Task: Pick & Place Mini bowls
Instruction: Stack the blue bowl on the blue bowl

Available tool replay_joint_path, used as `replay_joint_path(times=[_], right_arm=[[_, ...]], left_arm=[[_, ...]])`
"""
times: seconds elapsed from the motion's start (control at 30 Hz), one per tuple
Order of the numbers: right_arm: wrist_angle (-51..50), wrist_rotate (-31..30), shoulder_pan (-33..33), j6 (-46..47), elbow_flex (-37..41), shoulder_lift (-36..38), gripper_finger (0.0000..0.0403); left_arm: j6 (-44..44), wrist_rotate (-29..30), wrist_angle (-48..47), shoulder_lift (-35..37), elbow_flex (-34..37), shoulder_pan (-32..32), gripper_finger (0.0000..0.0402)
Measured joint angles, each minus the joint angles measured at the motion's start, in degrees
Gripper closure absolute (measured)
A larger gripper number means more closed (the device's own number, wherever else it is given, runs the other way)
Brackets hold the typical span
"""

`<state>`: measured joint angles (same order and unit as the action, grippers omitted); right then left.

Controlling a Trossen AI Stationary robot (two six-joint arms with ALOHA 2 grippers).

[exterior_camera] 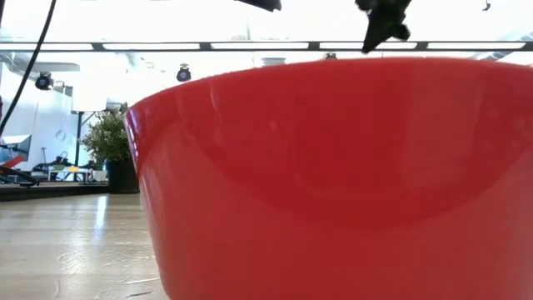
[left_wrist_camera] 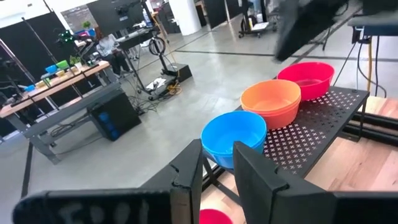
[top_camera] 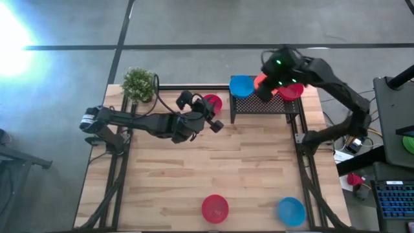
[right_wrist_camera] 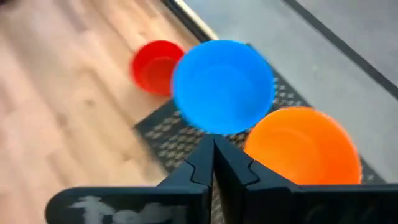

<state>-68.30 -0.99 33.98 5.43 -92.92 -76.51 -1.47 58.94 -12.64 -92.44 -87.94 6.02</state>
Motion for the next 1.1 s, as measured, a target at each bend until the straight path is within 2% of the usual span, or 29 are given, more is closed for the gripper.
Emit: replay_joint_path(times=[0.37, 0.43, 0.63, 0.83, 1.1], right_arm=[[-21.7, 6.9, -17.3, 14.1, 0.3, 12.0, 0.0394], [-21.6, 9.5, -20.5, 15.9, 1.4, 13.1, 0.0394], [-21.8, 24.7, -28.4, 16.9, 7.8, 14.3, 0.0394], [-21.8, 34.6, -37.0, 17.4, 16.6, 14.2, 0.0394], [-21.7, 37.5, -47.6, 26.7, 24.8, 13.8, 0.0394]], left_arm=[[-0.5, 0.0, -4.1, 1.9, 0.0, -0.4, 0.0317], [-0.3, 0.0, -4.2, 2.0, 0.0, -0.4, 0.0317], [-0.1, 0.0, -4.4, 2.0, 0.0, -0.7, 0.0317], [-0.1, 0.0, -5.8, 2.0, 0.0, -0.8, 0.0317], [-0.1, -1.0, -7.2, 2.7, 0.0, -1.0, 0.0317]])
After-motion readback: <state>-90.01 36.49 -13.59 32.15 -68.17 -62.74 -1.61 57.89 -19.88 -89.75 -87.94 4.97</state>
